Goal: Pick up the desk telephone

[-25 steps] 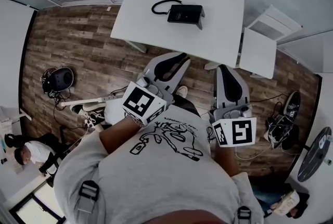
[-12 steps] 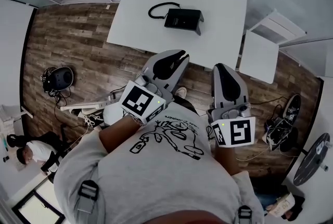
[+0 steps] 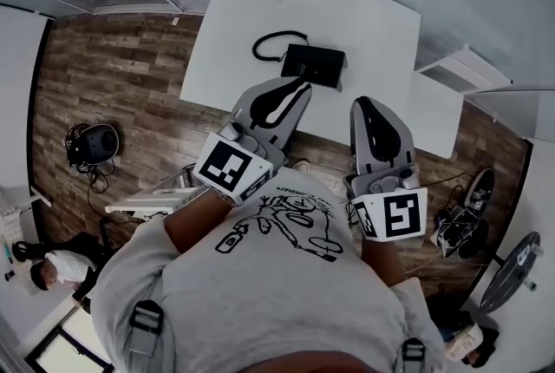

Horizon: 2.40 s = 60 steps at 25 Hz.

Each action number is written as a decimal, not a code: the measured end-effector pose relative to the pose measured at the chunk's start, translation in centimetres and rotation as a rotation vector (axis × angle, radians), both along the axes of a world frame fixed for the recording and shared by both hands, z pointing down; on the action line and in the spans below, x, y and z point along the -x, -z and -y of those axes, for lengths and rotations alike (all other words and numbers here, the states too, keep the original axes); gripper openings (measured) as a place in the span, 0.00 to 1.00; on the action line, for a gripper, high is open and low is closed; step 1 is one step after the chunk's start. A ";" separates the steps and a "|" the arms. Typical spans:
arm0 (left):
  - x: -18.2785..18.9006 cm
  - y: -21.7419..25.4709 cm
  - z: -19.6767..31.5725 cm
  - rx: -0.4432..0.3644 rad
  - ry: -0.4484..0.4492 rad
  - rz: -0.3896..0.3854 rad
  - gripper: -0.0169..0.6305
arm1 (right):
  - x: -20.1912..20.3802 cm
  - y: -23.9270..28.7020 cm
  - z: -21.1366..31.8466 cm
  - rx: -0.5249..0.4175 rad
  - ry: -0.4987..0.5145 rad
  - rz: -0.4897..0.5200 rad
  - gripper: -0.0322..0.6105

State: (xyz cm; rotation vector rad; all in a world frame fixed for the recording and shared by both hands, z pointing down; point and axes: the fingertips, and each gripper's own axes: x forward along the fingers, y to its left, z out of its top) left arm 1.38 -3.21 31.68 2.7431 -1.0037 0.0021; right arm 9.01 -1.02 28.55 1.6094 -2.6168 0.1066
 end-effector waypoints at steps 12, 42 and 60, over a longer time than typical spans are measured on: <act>5.1 0.3 10.8 -0.007 -0.026 -0.020 0.09 | 5.2 0.5 10.0 -0.001 -0.028 -0.054 0.07; 1.1 -16.2 13.5 0.402 -0.108 0.068 0.22 | -2.3 -13.5 13.0 0.356 -0.086 -0.003 0.14; 3.1 -36.5 11.5 0.824 -0.118 0.138 0.27 | -3.7 -31.1 11.3 0.704 -0.078 -0.055 0.22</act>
